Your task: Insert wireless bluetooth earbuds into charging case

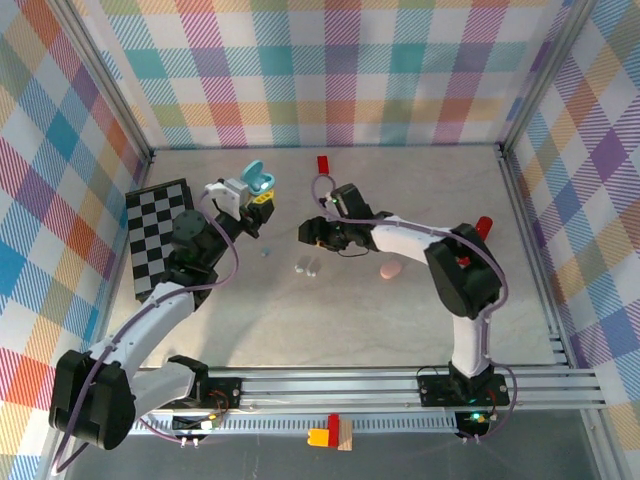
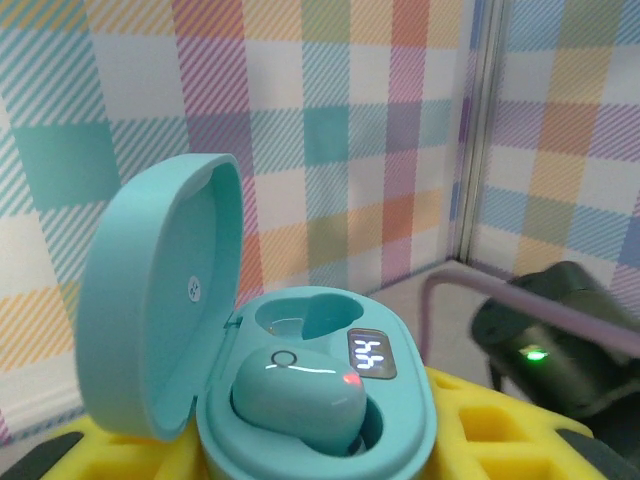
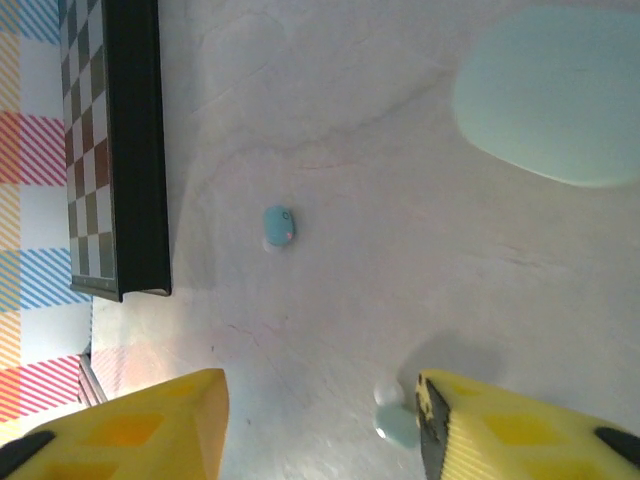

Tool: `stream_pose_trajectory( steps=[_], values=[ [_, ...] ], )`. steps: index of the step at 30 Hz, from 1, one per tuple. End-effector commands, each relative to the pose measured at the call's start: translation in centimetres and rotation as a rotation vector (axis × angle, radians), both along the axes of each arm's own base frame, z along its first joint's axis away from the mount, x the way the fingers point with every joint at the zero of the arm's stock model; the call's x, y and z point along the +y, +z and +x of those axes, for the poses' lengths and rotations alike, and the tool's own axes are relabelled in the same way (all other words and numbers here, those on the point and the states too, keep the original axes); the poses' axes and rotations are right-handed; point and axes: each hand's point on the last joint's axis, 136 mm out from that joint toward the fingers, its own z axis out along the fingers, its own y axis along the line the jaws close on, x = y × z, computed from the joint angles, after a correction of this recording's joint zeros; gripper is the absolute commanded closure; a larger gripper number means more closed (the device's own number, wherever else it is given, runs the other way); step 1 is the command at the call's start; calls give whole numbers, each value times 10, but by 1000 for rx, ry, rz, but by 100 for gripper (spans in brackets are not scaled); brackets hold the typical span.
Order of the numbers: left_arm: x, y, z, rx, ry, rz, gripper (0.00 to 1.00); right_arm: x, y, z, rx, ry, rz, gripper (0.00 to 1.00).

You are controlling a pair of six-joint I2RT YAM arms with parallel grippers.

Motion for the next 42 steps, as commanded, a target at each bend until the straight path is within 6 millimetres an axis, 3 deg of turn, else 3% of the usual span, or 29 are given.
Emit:
stream_pose_trajectory(
  steps=[1, 7, 15, 22, 36, 42],
  values=[
    [8, 4, -6, 23, 27, 10, 61, 33, -1, 2, 6, 50, 46, 52],
    [16, 9, -13, 32, 41, 19, 61, 67, -24, 4, 7, 95, -3, 58],
    [19, 13, -19, 30, 44, 18, 62, 95, -47, 10, 21, 128, -36, 60],
    [18, 13, -19, 31, 35, 23, 62, 105, -60, 16, 28, 126, -72, 63],
    [21, 3, -11, 49, 58, 30, 62, 116, -64, 2, 34, 201, -102, 68],
    [22, 4, -11, 48, 56, 18, 62, 115, -76, -4, 48, 225, -143, 70]
  ],
)
